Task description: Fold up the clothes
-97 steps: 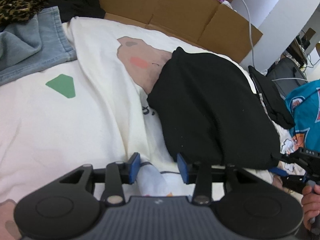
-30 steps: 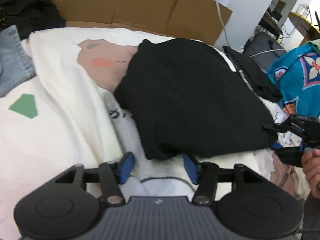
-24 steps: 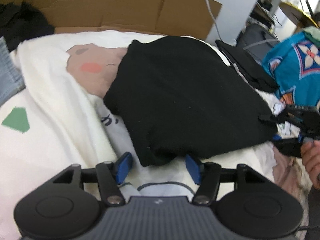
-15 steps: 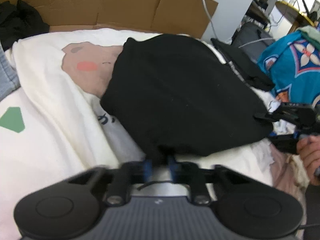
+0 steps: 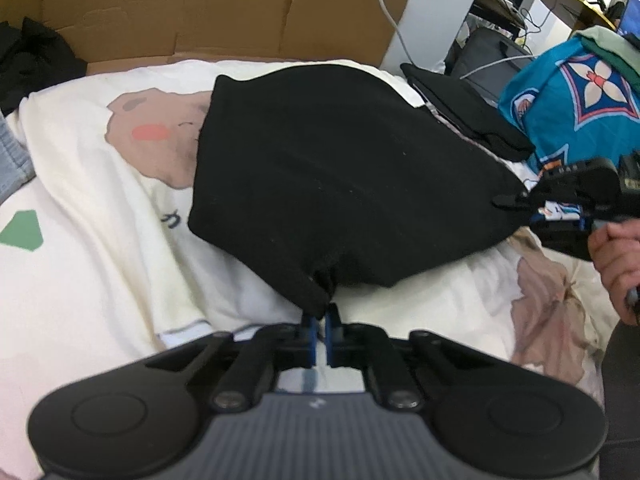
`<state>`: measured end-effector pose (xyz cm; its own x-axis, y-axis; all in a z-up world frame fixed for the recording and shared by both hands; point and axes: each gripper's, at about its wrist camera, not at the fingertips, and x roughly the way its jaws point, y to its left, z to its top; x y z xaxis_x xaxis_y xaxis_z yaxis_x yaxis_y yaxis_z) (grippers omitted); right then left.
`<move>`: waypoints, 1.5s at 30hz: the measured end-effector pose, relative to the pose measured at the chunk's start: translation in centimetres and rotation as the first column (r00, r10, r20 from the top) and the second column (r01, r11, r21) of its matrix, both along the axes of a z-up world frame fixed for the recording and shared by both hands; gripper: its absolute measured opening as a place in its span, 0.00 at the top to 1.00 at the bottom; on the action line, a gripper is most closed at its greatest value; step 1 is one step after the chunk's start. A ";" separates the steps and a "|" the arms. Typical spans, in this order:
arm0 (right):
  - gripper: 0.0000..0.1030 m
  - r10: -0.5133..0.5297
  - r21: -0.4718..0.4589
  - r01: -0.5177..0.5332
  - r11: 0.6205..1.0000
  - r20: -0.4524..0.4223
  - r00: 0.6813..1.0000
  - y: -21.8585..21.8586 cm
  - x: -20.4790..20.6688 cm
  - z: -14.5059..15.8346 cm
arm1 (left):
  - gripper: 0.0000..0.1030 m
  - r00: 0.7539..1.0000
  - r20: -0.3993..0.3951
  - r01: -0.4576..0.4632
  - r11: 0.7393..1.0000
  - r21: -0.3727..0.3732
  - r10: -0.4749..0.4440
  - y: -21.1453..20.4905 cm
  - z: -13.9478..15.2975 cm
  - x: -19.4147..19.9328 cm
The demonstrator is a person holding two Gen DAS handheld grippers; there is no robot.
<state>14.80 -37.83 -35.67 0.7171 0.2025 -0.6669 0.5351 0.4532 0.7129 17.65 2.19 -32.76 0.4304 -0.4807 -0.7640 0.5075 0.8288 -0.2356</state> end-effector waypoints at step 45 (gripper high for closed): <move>0.65 -0.020 -0.024 0.019 1.000 -0.032 0.999 -1.4 -0.4 -0.5 | 0.42 1.000 0.022 -0.022 1.000 -0.003 0.022 -0.3 -0.1 -0.5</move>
<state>14.39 -39.20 -36.19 0.6987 0.1727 -0.6943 0.5665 0.4592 0.6843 17.16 1.87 -32.82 0.4574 -0.4728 -0.7532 0.4941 0.8393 -0.2268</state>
